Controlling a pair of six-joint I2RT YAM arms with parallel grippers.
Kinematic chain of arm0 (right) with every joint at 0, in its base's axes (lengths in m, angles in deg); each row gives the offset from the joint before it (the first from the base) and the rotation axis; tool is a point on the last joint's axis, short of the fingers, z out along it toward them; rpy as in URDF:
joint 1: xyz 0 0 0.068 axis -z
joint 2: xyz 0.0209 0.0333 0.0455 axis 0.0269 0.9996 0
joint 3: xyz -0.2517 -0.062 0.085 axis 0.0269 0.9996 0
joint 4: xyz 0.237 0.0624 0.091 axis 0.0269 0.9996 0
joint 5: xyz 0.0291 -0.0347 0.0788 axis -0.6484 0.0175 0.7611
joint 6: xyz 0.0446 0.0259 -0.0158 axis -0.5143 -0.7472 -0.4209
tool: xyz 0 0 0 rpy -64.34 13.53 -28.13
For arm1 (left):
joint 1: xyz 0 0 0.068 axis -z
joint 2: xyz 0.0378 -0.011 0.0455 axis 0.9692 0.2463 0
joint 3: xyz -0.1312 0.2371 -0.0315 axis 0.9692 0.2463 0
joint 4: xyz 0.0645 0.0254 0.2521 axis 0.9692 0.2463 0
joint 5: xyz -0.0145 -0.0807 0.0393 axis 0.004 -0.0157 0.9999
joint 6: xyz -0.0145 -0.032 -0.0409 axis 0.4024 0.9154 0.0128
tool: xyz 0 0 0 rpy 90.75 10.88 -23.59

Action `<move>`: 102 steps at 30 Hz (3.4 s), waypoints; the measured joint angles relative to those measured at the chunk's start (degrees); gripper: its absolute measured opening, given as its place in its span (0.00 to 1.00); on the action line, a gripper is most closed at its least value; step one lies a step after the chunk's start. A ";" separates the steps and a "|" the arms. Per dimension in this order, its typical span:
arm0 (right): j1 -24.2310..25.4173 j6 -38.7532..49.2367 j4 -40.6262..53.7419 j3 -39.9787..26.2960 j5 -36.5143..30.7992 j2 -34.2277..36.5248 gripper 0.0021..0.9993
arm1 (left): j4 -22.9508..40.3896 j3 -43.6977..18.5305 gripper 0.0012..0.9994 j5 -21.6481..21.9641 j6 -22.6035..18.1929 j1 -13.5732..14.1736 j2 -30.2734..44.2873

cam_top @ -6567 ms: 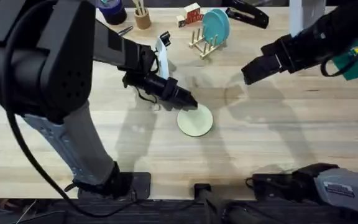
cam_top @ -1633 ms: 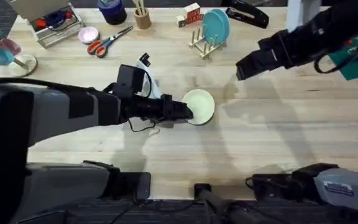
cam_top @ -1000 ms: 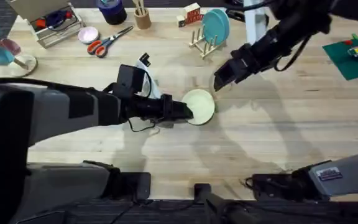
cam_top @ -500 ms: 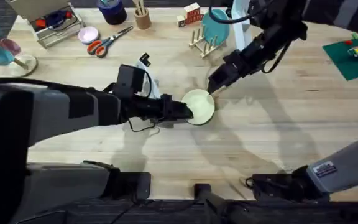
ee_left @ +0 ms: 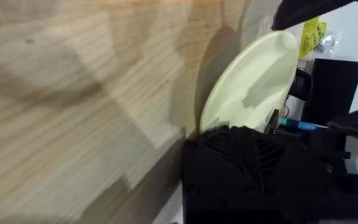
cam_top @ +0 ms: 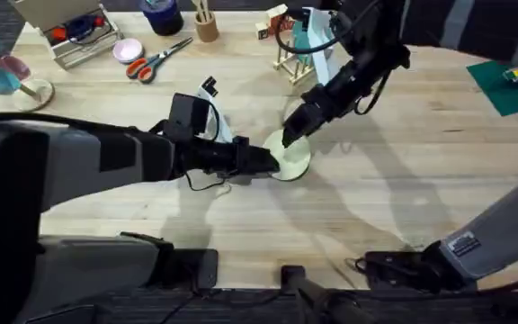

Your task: Pick up the plates from the table one by one and place each into a slot on the dish rack.

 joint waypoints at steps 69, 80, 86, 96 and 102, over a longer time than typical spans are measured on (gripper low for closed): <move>1.09 -0.15 13.52 -42.68 -30.17 -0.81 0.03 | 62.03 -42.08 0.46 41.79 -37.47 0.22 -31.45; 0.31 0.02 8.63 -42.89 -34.78 -0.81 0.03 | 61.46 -42.12 1.00 43.98 -39.36 0.22 -31.45; -2.87 0.01 4.22 -42.90 -40.41 -0.81 0.03 | 61.07 -42.12 1.00 44.17 -39.53 0.22 -31.45; -4.13 -0.04 -0.74 -42.93 -42.18 -0.81 0.03 | 61.09 -42.12 1.00 44.17 -39.56 0.22 -31.45; -4.13 -0.04 -0.86 -42.94 -42.32 -0.81 0.03 | 61.09 -42.12 1.00 44.17 -39.56 0.22 -31.45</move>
